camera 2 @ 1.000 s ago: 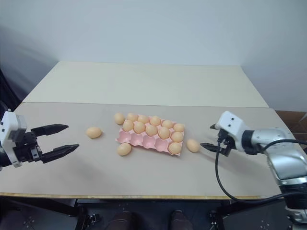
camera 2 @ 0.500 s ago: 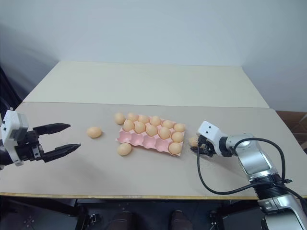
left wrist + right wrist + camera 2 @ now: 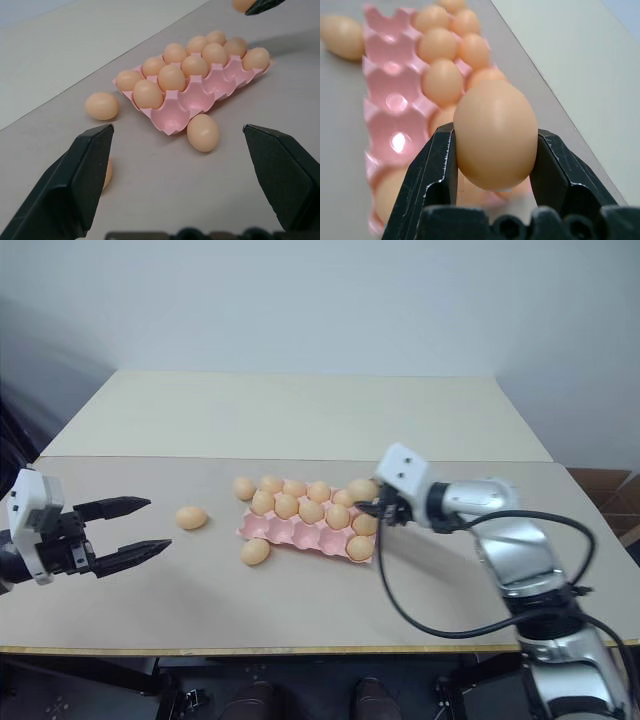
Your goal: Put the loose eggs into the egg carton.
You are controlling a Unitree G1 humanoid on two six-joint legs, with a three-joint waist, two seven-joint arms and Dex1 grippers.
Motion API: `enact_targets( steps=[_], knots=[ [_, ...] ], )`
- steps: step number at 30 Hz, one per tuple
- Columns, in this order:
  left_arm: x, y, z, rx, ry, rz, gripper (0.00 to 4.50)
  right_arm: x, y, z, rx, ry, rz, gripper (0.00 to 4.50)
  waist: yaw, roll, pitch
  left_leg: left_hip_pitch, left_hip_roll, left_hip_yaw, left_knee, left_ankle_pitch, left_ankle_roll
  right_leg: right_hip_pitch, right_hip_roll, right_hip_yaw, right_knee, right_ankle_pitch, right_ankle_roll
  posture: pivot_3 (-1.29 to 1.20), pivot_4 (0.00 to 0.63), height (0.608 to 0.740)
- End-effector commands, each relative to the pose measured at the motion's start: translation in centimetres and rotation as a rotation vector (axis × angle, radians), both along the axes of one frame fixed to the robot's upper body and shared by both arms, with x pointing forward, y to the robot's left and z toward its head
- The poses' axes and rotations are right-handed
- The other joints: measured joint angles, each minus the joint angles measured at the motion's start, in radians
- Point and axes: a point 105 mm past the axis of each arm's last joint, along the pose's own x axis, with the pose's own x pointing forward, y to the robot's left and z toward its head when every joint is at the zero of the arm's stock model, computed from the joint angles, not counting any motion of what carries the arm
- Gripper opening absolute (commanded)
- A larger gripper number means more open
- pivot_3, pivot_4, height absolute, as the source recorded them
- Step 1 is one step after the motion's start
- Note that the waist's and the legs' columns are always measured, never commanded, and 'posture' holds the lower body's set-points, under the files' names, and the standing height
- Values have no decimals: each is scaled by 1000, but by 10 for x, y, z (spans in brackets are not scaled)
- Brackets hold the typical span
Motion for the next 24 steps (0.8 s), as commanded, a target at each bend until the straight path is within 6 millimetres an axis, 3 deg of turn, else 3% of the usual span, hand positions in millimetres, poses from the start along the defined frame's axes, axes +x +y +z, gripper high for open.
enact_targets(
  steps=[1,6,10,14,20,24],
  knots=[
    [1,0,9,15,-47,-5,4500,4,8,-1,-23,-13,-6,1973,2,0,0,0,0,0,0,0,0,0,0,0,0,0,0,0,150,740],
    [-1,3,9,20,-49,0,4500,-9,19,-19,-69,34,62,1973,7,0,0,-5,-2,0,0,0,0,-2,-1,0,-2,1,3,0,150,740],
    [-1,2,7,18,-48,0,4500,-10,25,-29,-88,50,69,3058,6,0,0,-7,-1,0,0,0,0,-7,-1,0,0,3,5,0,150,740],
    [1,0,7,14,-50,-3,4500,-9,26,-32,-94,50,52,4474,4,0,0,-7,-1,0,0,0,0,-8,0,0,2,3,4,0,150,740],
    [4,0,7,18,-51,-9,4500,-19,-5,3,13,19,26,4474,11,0,0,-8,-1,0,0,1,0,-9,-1,0,2,3,5,0,150,740],
    [3,6,7,35,-41,-8,4500,-40,-39,25,94,14,49,4474,17,0,0,-9,-2,0,0,0,0,-9,-1,1,0,3,6,0,150,740]
  ],
)
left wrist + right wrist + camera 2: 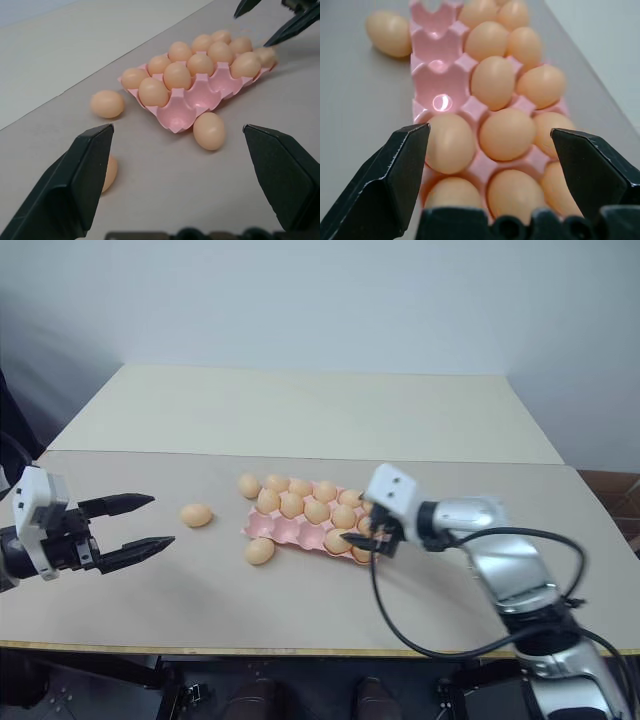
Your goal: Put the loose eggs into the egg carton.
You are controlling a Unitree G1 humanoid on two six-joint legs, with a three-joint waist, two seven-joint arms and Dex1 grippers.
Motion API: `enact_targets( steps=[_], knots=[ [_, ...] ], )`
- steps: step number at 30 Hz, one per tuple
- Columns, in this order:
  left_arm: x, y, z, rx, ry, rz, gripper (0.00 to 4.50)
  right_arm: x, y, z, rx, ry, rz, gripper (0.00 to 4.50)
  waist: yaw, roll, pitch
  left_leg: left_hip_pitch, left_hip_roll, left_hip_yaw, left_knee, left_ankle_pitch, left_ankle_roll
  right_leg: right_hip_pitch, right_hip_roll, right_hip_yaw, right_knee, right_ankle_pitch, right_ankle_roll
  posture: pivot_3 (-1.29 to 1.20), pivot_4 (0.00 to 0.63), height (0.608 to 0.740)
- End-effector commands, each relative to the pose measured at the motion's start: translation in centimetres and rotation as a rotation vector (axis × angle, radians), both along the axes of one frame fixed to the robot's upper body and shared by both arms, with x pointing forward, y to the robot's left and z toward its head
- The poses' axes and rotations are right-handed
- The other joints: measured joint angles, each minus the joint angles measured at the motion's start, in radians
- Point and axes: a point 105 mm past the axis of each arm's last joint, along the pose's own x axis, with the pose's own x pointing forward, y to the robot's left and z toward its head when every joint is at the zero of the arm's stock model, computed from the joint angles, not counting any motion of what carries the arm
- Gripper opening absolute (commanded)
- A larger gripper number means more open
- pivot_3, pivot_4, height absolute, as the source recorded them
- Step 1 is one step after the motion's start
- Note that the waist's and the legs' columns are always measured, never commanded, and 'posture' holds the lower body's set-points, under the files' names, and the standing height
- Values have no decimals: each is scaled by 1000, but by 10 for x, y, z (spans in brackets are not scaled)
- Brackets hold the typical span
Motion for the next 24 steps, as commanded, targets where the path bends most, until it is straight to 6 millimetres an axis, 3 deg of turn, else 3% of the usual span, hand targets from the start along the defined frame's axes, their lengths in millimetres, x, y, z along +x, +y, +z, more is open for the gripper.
enact_targets(
  steps=[1,6,10,17,24],
  knots=[
    [-1,6,8,40,-33,0,4500,-21,-27,30,75,-52,35,4474,2,0,0,0,0,0,0,0,0,0,0,0,0,0,0,0,150,740],
    [-1,10,8,46,-29,4,4500,-46,-72,37,68,-49,43,4474,-1,0,0,1,0,0,0,0,0,0,0,0,0,-1,-2,0,150,740],
    [-1,10,4,43,-11,-2,4500,-61,-92,35,61,-23,62,4474,-3,0,0,4,0,1,0,0,0,2,1,2,1,-3,-5,0,150,740],
    [5,0,-3,55,1,-35,4500,-61,-91,30,54,-22,54,4474,-3,0,0,12,1,2,0,0,0,10,1,3,1,-3,-6,0,150,740],
    [11,-43,-30,75,56,-68,4500,-60,-88,32,56,-38,53,4474,-1,0,0,10,0,2,0,0,0,11,0,3,-1,-3,-6,0,150,740]
  ],
)
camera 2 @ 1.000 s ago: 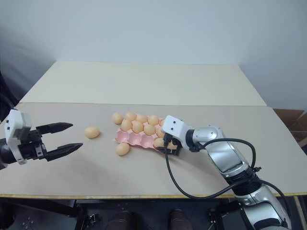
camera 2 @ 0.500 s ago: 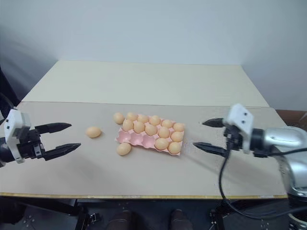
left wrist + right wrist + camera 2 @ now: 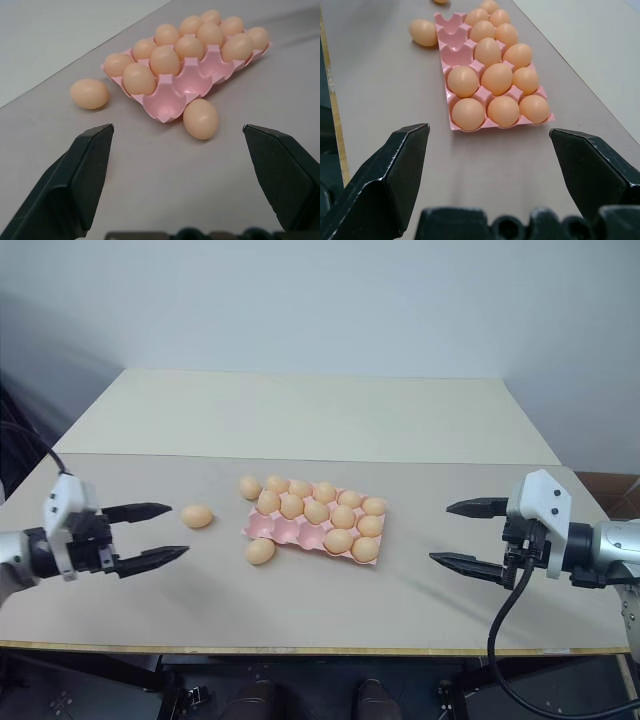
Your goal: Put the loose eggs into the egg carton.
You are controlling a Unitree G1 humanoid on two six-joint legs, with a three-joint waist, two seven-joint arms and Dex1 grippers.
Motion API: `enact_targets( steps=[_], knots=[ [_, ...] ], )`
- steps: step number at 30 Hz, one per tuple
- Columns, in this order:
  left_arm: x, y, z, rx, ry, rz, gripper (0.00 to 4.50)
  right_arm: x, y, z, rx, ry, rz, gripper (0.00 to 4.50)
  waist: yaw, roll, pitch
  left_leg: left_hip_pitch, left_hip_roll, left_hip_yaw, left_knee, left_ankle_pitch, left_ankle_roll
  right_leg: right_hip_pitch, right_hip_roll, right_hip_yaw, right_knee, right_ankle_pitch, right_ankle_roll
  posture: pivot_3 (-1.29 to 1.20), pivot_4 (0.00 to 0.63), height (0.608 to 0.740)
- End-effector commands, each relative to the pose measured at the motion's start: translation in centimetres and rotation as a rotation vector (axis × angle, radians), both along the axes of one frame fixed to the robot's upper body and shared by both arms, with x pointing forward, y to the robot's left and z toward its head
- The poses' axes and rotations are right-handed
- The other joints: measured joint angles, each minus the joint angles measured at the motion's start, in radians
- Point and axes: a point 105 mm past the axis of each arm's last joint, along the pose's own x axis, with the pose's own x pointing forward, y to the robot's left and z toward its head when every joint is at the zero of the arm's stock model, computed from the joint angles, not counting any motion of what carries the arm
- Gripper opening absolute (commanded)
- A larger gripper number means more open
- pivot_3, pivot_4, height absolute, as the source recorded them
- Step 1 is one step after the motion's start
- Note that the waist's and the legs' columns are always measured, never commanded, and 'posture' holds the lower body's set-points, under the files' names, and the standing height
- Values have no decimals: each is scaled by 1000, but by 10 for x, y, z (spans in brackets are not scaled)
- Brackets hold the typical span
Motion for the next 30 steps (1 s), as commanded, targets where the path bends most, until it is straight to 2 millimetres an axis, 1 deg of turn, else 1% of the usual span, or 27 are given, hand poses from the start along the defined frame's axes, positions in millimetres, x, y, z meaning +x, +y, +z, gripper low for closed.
enact_targets(
  steps=[1,2,4,7,9,13,16,20,23,24,29,30],
  knots=[
    [2,-36,-16,32,19,-23,4500,-2,5,13,-9,-64,25,4474,0,0,0,0,0,0,0,0,0,0,0,0,0,0,0,0,150,740],
    [1,-45,-24,36,31,-23,4500,-3,5,13,-8,-68,25,4474,1,0,0,0,0,0,0,0,0,0,0,0,0,0,0,0,150,740],
    [1,-55,-32,39,22,-16,4500,-3,6,13,-7,-71,24,4474,1,0,0,0,0,0,0,0,0,1,0,0,0,0,0,0,150,740],
    [12,-68,-50,27,70,92,4500,-3,7,15,1,-80,21,4474,1,0,0,0,0,0,0,0,0,1,1,1,0,0,1,0,150,740],
    [17,-75,-58,36,88,144,4500,-4,8,16,4,-85,19,4474,1,0,0,1,0,0,0,0,0,2,1,1,0,1,1,0,150,740],
    [22,-83,-63,18,104,212,4500,-4,10,18,10,-94,17,4474,-1,-1,0,4,-1,0,0,0,0,4,1,2,1,1,1,0,150,740],
    [23,-94,-65,-3,118,197,4500,-5,11,19,13,-99,17,4474,1,-1,0,4,-1,0,0,0,0,3,1,4,1,1,1,0,150,740],
    [29,-100,-71,-4,143,230,4500,-6,12,20,13,-103,12,4474,1,-1,0,4,-2,0,0,0,0,4,1,4,1,1,2,0,150,740],
    [34,-99,-76,16,162,275,3915,-8,13,21,16,-108,11,4500,1,-1,0,5,-2,0,0,0,0,4,1,4,1,1,2,0,150,740],
    [35,-99,-76,14,163,286,3646,-8,13,22,18,-110,9,4500,0,-1,0,4,-2,0,0,0,0,4,1,4,1,1,2,0,150,740],
    [34,-98,-75,9,172,271,2039,-8,12,23,22,-120,-2,4500,0,-1,0,5,-2,0,0,0,0,4,1,5,1,1,2,0,150,740],
    [32,-98,-73,7,172,263,1784,-8,12,23,23,-121,-4,4500,0,-1,0,5,-2,0,0,0,0,4,1,5,1,1,2,0,150,740]
  ],
)
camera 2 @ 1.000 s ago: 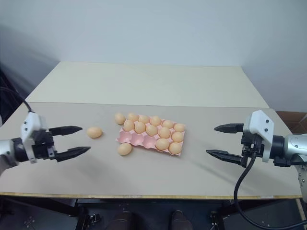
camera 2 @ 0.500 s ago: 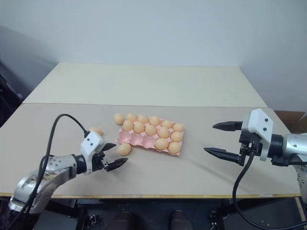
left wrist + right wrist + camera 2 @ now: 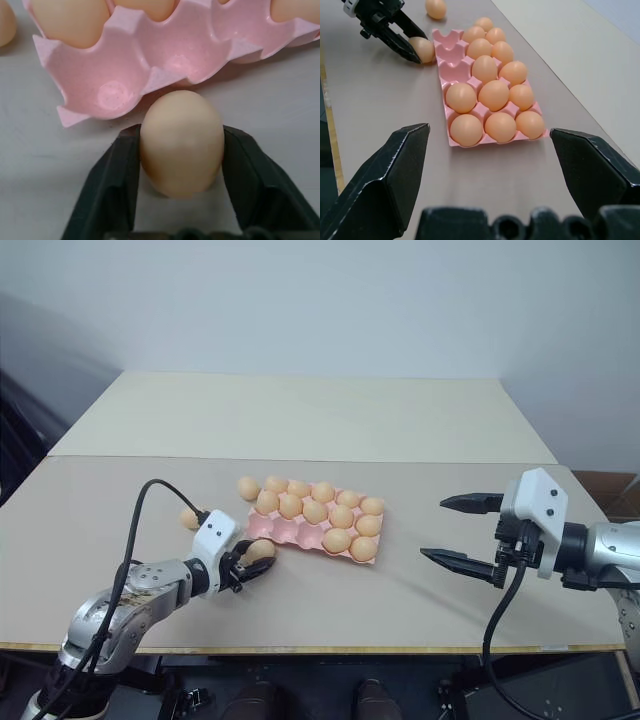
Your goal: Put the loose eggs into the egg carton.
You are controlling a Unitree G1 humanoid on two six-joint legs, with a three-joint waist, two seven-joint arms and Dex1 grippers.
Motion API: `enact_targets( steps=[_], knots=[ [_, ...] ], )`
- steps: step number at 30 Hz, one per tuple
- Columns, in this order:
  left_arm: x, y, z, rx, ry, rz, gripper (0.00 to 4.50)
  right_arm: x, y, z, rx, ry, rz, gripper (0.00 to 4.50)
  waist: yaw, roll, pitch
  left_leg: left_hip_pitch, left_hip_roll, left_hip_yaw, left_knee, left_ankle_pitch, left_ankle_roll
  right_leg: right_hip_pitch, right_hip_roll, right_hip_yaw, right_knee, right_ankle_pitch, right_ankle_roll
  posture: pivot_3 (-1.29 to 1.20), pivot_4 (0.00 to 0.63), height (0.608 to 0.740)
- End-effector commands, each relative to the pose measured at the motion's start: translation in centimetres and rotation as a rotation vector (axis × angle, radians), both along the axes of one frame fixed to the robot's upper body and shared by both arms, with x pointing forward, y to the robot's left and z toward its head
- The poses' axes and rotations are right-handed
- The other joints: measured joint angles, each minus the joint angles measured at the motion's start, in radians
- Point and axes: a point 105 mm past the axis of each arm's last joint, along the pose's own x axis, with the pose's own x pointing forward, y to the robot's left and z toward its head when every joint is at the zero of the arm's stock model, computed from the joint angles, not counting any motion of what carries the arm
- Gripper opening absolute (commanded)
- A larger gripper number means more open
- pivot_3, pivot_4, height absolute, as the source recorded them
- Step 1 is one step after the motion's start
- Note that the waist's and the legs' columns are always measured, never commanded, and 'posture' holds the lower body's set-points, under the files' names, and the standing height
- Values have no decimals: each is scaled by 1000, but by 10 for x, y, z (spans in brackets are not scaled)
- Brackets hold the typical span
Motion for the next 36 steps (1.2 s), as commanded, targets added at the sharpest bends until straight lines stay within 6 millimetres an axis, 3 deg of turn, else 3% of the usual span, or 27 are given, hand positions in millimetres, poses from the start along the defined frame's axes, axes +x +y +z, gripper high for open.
enact_targets(
  steps=[1,6,9,11,17,21,24,27,32,34,36],
  knots=[
    [-2,0,12,-5,-34,-25,1680,-5,0,15,-6,-65,1,4500,0,0,0,0,0,0,0,0,0,0,0,0,0,0,0,0,150,740],
    [-15,9,33,14,-94,-110,1649,-5,-1,15,-2,-66,-10,4500,-2,0,0,0,0,0,0,0,0,-1,0,0,0,0,0,0,150,740],
    [-9,-1,65,-72,-204,-194,1649,-4,1,14,3,-69,-10,4500,4,0,0,0,0,0,0,0,0,0,0,0,0,0,0,0,150,740],
    [-6,-7,74,-114,-234,-224,1649,-3,2,14,4,-70,-9,4500,12,0,0,0,0,0,0,0,0,1,-1,-1,0,0,0,0,150,740],
    [15,-48,78,-154,-248,-358,1649,-4,5,17,5,-88,2,4500,13,-1,0,-1,-1,0,0,0,0,1,0,0,-2,0,1,0,150,740],
    [35,-64,73,-136,-239,-380,1649,-5,6,19,6,-100,0,4500,13,-1,0,-1,-1,0,0,0,1,1,0,0,-2,1,2,0,150,740],
    [39,-71,72,-144,-237,-414,1649,-6,5,19,5,-102,-8,4500,4,-1,0,-1,-1,0,0,0,1,1,0,1,-2,1,2,0,150,740],
    [36,-78,67,-149,-214,-482,2527,-8,5,20,8,-109,-17,4500,1,-1,0,-1,-1,0,0,0,1,1,0,1,-2,3,5,0,150,740],
    [36,-75,64,-128,-213,-481,4173,-9,4,19,9,-110,-31,4500,0,-1,0,-1,-1,0,0,0,1,1,0,1,-2,3,5,0,150,740],
    [38,-69,65,-117,-223,-459,4480,-8,4,19,10,-110,-33,4500,0,-1,0,-1,-1,0,0,0,1,1,0,1,-2,3,5,0,150,740],
    [41,-62,69,-113,-243,-438,4480,-8,4,19,12,-111,-35,4500,-1,-1,0,-1,-1,0,0,0,1,1,0,1,-1,2,4,0,150,740]
  ],
)
